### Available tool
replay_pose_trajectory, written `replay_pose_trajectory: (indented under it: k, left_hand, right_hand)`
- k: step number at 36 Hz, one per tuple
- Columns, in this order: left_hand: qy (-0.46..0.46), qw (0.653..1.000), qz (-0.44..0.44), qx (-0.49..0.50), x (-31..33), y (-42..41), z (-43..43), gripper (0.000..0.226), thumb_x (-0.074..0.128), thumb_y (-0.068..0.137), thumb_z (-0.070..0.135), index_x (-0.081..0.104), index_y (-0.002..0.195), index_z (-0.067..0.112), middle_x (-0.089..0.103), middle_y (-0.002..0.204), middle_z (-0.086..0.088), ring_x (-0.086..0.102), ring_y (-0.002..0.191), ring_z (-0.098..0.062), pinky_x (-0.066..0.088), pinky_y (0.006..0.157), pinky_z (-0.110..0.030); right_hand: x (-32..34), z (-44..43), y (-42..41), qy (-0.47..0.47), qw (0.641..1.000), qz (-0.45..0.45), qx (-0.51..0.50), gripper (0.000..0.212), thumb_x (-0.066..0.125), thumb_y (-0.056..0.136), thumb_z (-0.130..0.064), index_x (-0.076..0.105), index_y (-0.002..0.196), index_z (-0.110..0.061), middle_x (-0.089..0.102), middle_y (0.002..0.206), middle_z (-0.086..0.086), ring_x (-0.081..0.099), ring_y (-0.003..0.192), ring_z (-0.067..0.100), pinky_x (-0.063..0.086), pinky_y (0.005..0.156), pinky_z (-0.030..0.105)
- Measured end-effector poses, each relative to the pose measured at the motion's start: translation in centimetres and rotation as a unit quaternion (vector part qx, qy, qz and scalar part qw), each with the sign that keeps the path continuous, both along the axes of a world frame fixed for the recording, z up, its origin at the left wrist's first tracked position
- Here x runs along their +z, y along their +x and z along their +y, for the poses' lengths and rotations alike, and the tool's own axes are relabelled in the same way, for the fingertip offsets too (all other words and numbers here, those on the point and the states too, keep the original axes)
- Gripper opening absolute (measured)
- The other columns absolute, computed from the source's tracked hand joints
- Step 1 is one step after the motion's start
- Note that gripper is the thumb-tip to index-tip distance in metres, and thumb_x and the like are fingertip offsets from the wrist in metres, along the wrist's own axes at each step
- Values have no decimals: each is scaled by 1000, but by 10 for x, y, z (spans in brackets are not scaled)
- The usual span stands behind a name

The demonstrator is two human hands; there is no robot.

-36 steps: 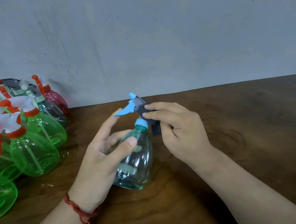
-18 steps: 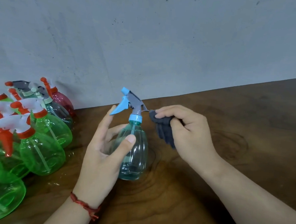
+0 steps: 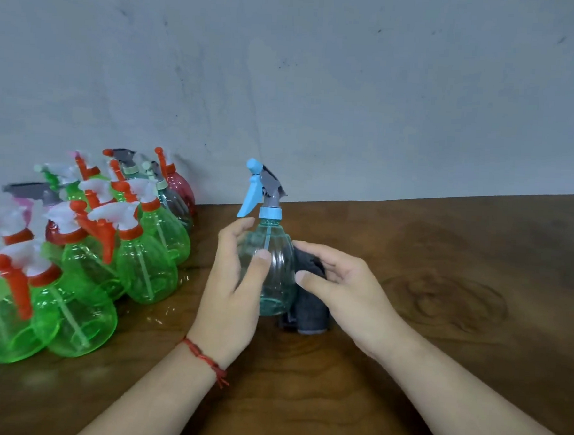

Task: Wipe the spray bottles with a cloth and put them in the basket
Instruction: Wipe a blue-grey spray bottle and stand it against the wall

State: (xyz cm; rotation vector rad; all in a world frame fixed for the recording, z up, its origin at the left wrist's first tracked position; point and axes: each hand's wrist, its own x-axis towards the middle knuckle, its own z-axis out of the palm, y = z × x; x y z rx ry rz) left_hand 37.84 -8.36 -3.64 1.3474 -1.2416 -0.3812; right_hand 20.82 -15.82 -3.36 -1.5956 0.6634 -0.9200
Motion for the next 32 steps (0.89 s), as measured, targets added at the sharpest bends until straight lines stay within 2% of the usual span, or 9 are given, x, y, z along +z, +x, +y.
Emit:
replay_pose_trajectory:
  k: [4, 7, 9, 14, 18, 23, 25, 29, 32]
  left_hand:
    - [12, 1000, -17, -14, 9, 1, 24, 51, 64, 104, 39, 45, 150, 30, 60, 138, 28, 57, 133, 2, 48, 106, -17]
    - [33, 999, -31, -3, 6, 9, 51, 64, 74, 96, 41, 46, 153, 32, 58, 148, 13, 53, 142, -13, 49, 115, -42]
    - [46, 998, -39, 14, 4, 16, 69, 65, 76, 94, 44, 48, 152, 34, 58, 149, 11, 52, 144, -14, 48, 117, -46]
    - [32, 997, -20, 71, 5, 39, 106, 54, 79, 94, 38, 56, 142, 45, 63, 141, 17, 58, 136, -7, 45, 115, -33]
    - [38, 993, -28, 111, 0, 63, 124, 52, 81, 94, 33, 58, 133, 57, 59, 136, 23, 59, 134, -4, 43, 112, -26]
    - [73, 986, -40, 142, -14, 85, 138, 55, 81, 93, 34, 54, 138, 49, 55, 135, 23, 56, 134, 0, 42, 114, -25]
    - [77, 985, -45, 145, -17, 92, 141, 54, 82, 93, 33, 52, 134, 51, 55, 134, 23, 55, 133, 3, 41, 112, -19]
    - [93, 974, -120, 165, -17, 105, 142, 57, 79, 95, 30, 53, 145, 30, 54, 138, 14, 52, 128, 8, 33, 103, 1]
    - [107, 967, -145, 180, -18, 114, 143, 57, 75, 98, 31, 51, 149, 26, 52, 140, 13, 53, 130, -4, 38, 104, -9]
  right_hand:
    - [6, 7, -1, -26, 1000, -7, 6, 44, 70, 97, -1, 70, 137, -21, 73, 130, -13, 66, 126, 5, 52, 111, 38]
    - [7, 17, 2, -52, 998, 20, -1, 41, 72, 97, -4, 72, 133, -24, 74, 127, -16, 67, 122, 2, 54, 110, 36]
    - [7, 28, 10, -60, 998, 37, 5, 39, 72, 98, -7, 73, 131, -27, 74, 126, -17, 67, 121, 3, 55, 109, 37]
    - [13, 56, 46, -73, 993, 76, 44, 41, 72, 97, -13, 72, 132, -35, 74, 124, -21, 68, 119, 2, 55, 107, 37]
    - [24, 74, 77, -110, 983, 135, 62, 46, 78, 93, -25, 68, 136, -39, 70, 127, -26, 64, 118, -8, 52, 105, 23]
    - [27, 94, 109, -190, 961, 197, 30, 44, 77, 93, -21, 70, 135, -35, 66, 125, -23, 59, 114, -11, 44, 98, 5]
    - [26, 101, 119, -198, 958, 208, 27, 45, 76, 94, -18, 70, 136, -33, 64, 125, -23, 59, 113, -11, 43, 96, 2]
    - [29, 109, 133, -199, 954, 222, 30, 50, 76, 94, -15, 66, 140, -33, 61, 123, -22, 58, 109, -13, 41, 93, -1]
    - [30, 112, 142, -197, 950, 240, 29, 53, 71, 97, -11, 63, 144, -34, 60, 127, -22, 58, 114, -8, 40, 99, 1]
